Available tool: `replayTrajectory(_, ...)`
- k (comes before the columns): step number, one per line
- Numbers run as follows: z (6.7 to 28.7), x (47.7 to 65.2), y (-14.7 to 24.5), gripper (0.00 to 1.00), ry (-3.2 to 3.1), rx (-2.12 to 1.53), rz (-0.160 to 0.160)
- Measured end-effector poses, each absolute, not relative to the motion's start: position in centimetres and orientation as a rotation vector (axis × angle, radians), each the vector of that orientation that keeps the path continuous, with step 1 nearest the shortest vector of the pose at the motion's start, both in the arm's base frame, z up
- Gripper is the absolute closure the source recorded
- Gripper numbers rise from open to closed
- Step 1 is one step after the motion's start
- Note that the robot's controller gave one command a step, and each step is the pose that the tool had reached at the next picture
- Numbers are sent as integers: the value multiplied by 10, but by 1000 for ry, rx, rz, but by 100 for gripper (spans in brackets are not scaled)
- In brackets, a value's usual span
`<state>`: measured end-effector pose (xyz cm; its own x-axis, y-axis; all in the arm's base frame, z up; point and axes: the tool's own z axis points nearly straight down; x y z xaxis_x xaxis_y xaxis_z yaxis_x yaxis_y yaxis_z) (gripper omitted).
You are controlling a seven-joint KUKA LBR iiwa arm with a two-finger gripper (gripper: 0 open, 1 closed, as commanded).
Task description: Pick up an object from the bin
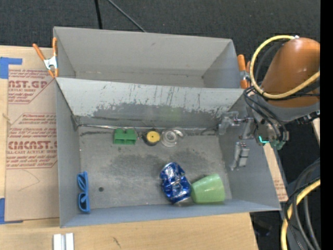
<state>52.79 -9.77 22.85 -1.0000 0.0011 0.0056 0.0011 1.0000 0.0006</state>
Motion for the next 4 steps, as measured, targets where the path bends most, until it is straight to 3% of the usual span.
replayTrajectory(1,89,487,-74,0,-3133,123,-3)
replayTrajectory(2,71,486,-7,0,-3095,600,-2)
replayTrajectory(3,105,491,-107,0,-2971,1026,3)
replayTrajectory(4,69,482,-108,0,-2667,1662,-5)
